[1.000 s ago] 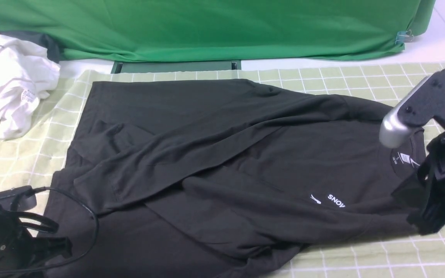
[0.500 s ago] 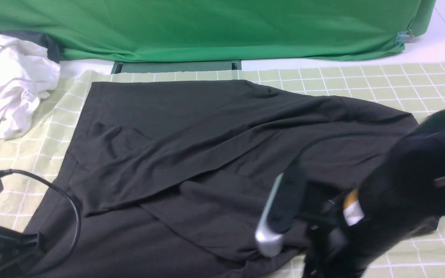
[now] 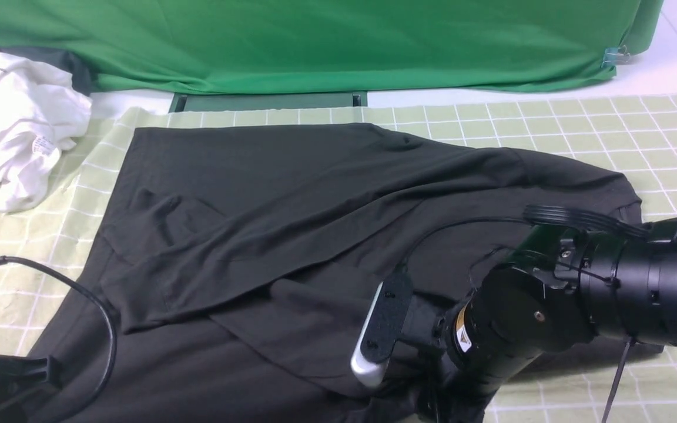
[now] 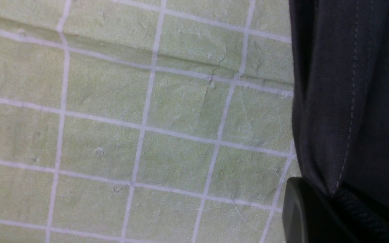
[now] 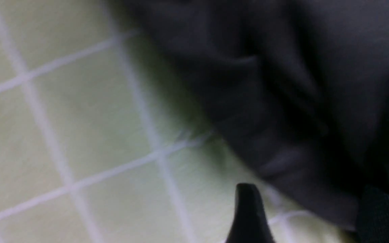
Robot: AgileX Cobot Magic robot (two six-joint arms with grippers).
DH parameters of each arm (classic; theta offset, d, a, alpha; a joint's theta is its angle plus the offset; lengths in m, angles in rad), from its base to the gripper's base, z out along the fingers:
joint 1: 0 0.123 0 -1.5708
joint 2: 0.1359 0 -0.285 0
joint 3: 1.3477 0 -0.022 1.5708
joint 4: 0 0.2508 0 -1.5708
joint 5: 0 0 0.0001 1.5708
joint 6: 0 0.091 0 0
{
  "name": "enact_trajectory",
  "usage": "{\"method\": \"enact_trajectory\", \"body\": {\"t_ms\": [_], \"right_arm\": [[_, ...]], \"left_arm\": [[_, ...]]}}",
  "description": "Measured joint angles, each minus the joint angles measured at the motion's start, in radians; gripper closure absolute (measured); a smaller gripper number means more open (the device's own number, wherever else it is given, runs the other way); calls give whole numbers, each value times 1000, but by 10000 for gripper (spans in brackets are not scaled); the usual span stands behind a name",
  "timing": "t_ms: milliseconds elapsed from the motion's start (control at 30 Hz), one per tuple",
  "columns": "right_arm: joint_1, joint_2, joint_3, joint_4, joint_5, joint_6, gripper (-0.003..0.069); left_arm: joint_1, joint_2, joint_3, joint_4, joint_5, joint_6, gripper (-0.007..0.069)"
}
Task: Fold a long-sleeved shirt over a green coffee tablecloth.
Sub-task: 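Grasp the near edge of the shirt at its hem and shoulder corners, then fold the black garment in half by bringing its near edge over to the far edge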
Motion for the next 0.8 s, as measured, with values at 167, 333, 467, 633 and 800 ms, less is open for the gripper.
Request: {"method": "enact_trajectory", "body": {"t_ms": [167, 333, 467, 633, 800], "right_arm": [[-12, 12, 0, -16, -45, 14, 241], [-12, 48, 0, -18, -54, -24, 263], [-12, 48, -1, -19, -39, -34, 541], [-13, -4, -1, -16, 76, -20, 635], [5, -135, -1, -12, 183, -10, 638]], "left_arm": [[0, 0, 0, 0, 0, 0, 603], [0, 0, 0, -2, -5, 3, 603], [0, -7, 0, -13, 5, 3, 603], [0, -61, 0, -22, 48, 3, 602], [0, -180, -14, -22, 87, -24, 602]]}}
